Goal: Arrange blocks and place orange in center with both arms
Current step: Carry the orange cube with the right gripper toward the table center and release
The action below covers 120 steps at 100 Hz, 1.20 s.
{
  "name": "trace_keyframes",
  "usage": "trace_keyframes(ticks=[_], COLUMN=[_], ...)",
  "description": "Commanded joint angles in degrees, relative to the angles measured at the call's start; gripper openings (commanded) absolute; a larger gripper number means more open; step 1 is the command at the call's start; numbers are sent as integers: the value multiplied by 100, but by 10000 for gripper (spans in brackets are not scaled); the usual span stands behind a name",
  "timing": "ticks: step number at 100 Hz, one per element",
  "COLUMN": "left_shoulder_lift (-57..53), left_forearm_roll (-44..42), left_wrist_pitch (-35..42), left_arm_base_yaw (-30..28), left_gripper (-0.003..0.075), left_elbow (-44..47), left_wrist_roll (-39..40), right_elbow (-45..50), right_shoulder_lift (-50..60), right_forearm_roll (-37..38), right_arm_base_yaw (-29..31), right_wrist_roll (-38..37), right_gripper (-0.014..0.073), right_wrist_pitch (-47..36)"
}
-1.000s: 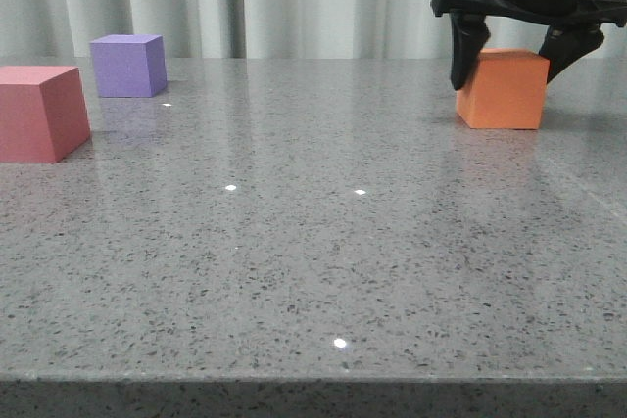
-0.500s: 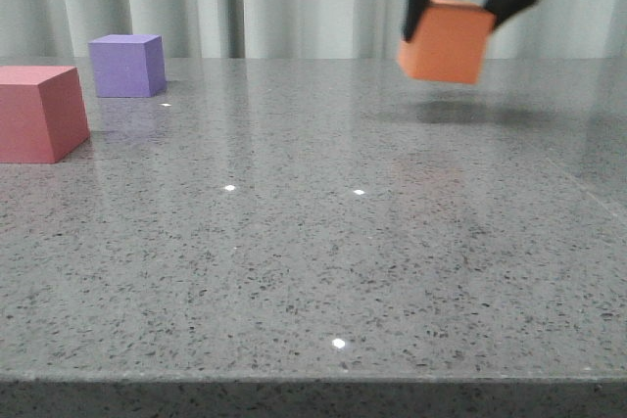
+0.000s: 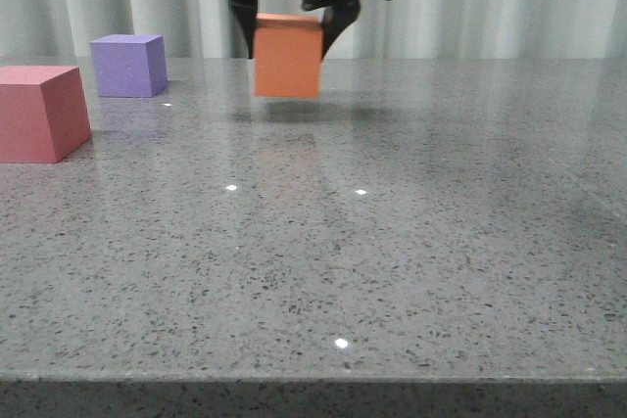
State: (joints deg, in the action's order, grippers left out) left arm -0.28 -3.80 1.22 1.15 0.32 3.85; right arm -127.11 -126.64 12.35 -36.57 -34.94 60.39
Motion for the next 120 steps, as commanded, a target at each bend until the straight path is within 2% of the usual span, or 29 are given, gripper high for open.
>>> trace_keyframes(ticks=[1,17,75,85,104,120], left_shoulder_lift=[-179,-179,-179,-179,-179,-179], left_forearm_roll=[39,39,39,39,39,39], left_wrist_pitch=[471,471,471,471,471,471], left_arm_base_yaw=[0,0,0,0,0,0], left_gripper=[-20,-20,-20,-20,-20,-20], left_elbow=[243,243,243,243,243,243], left_wrist_roll=[19,19,19,19,19,19], right_elbow=[-634,-980,-978,-978,-978,-978], right_shoulder_lift=[103,-121,-229,-229,-229,-210], right_forearm_roll=[363,612,580,580,579,579], right_arm_base_yaw=[-74,-198,-293,-293,-293,-293], right_wrist_roll=[-203,-487,-813,-813,-813,-813], right_gripper=[346,346,349,402,592,626], right_wrist_pitch=[116,368,383,390,332,307])
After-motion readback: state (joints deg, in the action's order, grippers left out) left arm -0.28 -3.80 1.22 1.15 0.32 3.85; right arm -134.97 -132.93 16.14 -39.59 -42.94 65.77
